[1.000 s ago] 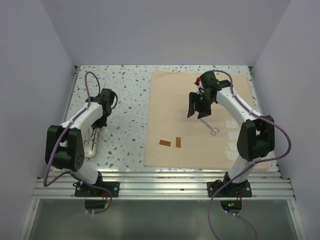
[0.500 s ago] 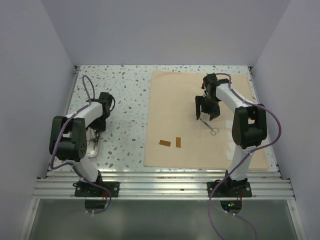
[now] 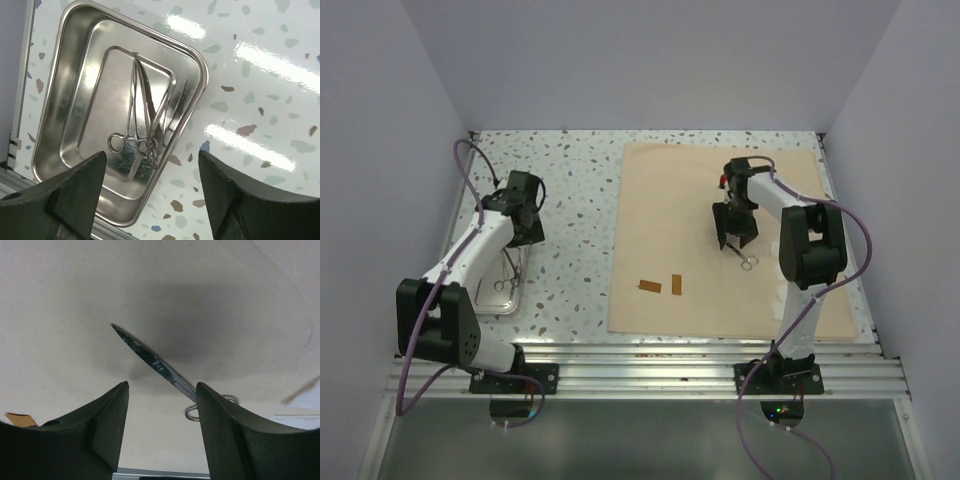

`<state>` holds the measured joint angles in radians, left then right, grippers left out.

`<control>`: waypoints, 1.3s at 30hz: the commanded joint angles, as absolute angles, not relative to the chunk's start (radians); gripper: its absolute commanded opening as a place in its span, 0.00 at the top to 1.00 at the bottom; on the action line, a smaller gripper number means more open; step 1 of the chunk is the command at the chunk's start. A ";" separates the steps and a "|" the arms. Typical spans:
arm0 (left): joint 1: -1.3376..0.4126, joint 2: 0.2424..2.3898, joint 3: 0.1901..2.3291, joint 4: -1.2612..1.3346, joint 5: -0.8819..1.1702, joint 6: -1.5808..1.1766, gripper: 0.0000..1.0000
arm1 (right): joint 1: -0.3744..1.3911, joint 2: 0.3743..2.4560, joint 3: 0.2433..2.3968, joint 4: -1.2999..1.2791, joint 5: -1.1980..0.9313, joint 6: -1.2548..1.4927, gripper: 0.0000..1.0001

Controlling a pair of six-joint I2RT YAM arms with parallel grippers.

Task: Prepare the surgical pack

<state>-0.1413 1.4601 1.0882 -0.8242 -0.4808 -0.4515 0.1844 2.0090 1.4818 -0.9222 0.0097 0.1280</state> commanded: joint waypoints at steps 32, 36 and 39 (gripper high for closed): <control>-0.474 1.304 1.164 -0.568 -0.037 -0.568 0.23 | 0.184 1.921 1.512 -0.954 0.005 0.152 1.00; -0.535 1.315 1.166 -0.470 0.032 -0.540 0.22 | 0.189 1.864 1.580 -0.992 -0.107 0.228 1.00; -0.575 1.322 1.132 -0.319 0.124 -0.557 0.23 | 0.239 1.800 1.601 -0.954 -0.224 0.333 1.00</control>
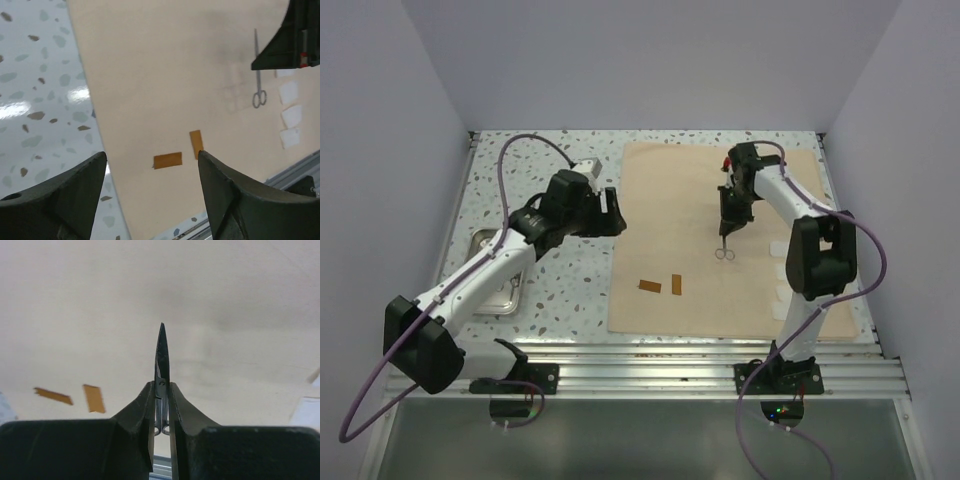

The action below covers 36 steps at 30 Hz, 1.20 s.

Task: Prepare the surgical pack

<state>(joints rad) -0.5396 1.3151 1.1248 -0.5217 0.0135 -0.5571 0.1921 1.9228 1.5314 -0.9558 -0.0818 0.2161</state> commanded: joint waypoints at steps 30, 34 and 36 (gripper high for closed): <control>-0.678 1.586 1.304 -0.359 0.160 -0.583 1.00 | 0.491 1.715 1.635 -0.762 -0.396 0.641 0.81; -0.606 1.568 1.324 -0.606 -0.032 -0.491 1.00 | 0.442 1.741 1.695 -0.909 -0.310 0.511 0.43; -0.571 1.557 1.330 -0.711 -0.214 -0.454 1.00 | 0.420 1.736 1.687 -0.928 -0.292 0.482 0.41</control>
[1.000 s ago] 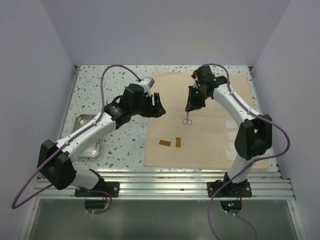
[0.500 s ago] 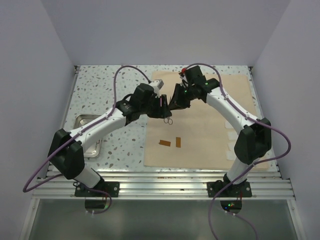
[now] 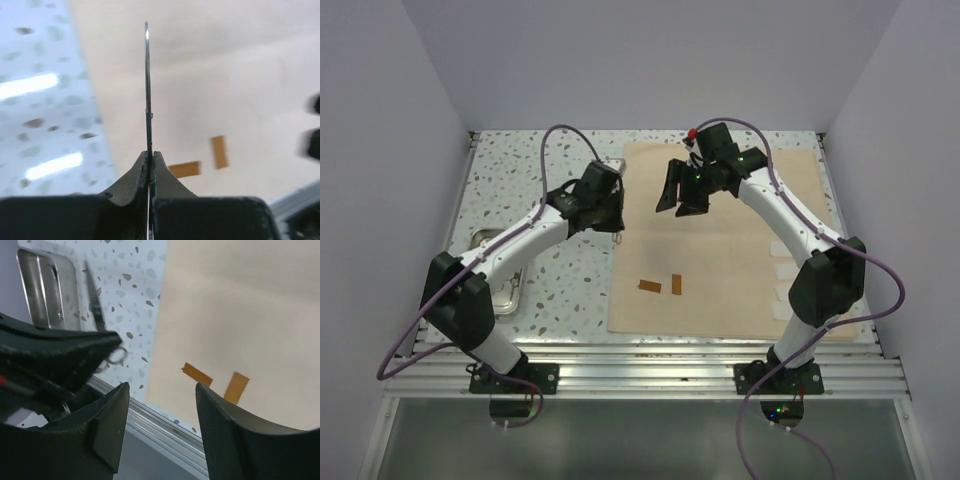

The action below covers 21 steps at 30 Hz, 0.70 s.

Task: Prepare the surgical pack

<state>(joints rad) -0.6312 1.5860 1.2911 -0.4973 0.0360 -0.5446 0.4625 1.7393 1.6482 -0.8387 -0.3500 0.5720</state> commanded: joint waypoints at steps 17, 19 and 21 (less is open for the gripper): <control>-0.178 1.483 1.016 -0.784 -0.651 -0.256 1.00 | 0.402 1.736 1.531 -0.934 -0.382 0.382 0.39; -0.153 1.511 1.014 -0.749 -0.625 -0.253 1.00 | 0.400 1.732 1.522 -0.916 -0.405 0.393 0.38; -0.117 1.529 1.031 -0.724 -0.597 -0.259 1.00 | 0.402 1.735 1.519 -0.911 -0.420 0.396 0.38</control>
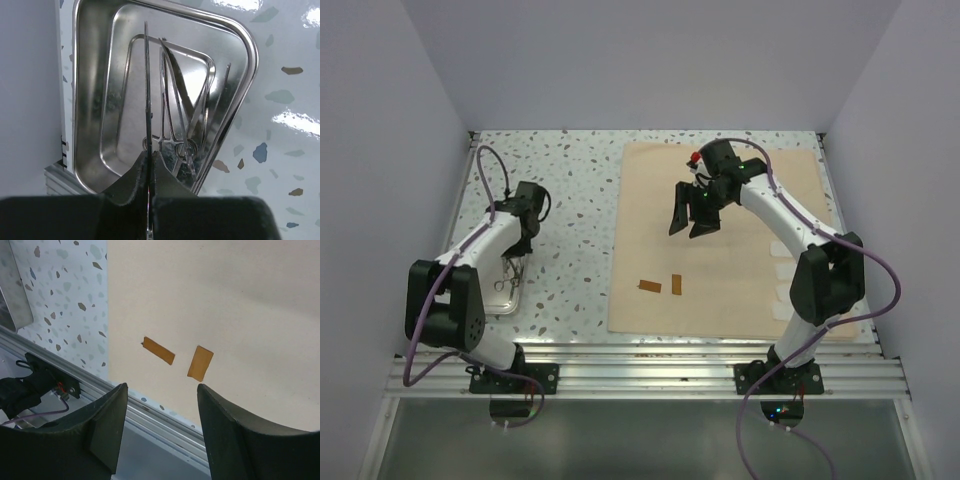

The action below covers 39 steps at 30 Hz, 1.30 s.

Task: Prepare the surgical pack

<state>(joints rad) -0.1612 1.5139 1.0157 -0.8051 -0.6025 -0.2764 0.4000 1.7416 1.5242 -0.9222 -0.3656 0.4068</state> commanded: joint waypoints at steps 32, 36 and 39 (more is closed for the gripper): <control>-0.012 1.552 1.020 -0.729 -0.442 -0.364 1.00 | 0.402 1.753 1.517 -0.893 -0.423 0.385 0.37; -0.002 1.542 1.012 -0.752 -0.471 -0.382 1.00 | 0.400 1.755 1.517 -0.896 -0.428 0.387 0.37; 0.047 1.545 0.999 -0.764 -0.486 -0.387 1.00 | 0.400 1.749 1.513 -0.893 -0.428 0.385 0.37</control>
<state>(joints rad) -0.0021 1.5768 1.0138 -0.7284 -0.4316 -0.3588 0.4000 1.7477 1.5105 -0.9051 -0.4076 0.3985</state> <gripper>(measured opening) 0.018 0.626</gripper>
